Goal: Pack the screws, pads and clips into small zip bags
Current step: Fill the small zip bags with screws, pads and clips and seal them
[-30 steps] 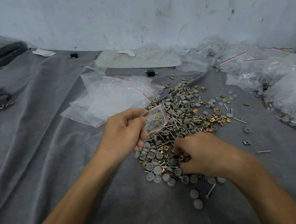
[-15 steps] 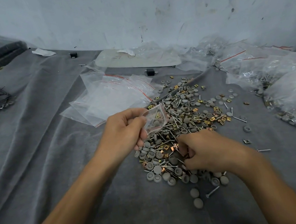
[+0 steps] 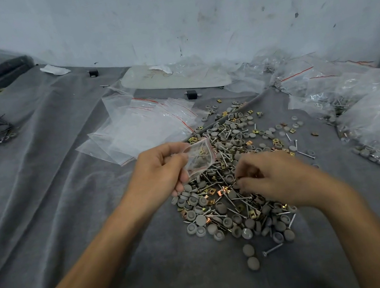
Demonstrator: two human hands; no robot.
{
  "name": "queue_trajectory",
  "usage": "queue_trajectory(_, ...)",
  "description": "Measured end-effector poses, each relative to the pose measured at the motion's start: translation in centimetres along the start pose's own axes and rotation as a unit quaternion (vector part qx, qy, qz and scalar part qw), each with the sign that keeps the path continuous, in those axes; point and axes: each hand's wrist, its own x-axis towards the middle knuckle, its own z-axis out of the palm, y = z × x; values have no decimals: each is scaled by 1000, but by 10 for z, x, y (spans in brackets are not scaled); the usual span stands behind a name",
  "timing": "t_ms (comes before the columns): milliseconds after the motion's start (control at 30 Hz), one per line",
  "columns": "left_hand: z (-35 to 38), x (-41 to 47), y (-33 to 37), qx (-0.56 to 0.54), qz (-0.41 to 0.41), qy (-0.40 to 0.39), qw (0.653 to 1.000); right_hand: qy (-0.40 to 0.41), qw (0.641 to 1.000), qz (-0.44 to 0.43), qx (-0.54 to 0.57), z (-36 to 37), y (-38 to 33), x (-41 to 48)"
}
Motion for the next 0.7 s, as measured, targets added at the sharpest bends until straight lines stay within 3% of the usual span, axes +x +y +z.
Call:
queue_trajectory(133, 0, 1, -3, 5, 4, 0, 1000, 56, 989, -34, 132, -2, 8, -3)
queue_trajectory(400, 0, 2, -5, 2, 1, -1, 1000, 100, 965, -31, 240, 0, 12, 1)
queue_trajectory(700, 2, 1, -4, 4, -1, -2, 1000, 134, 897, -62, 418, 5, -5, 4)
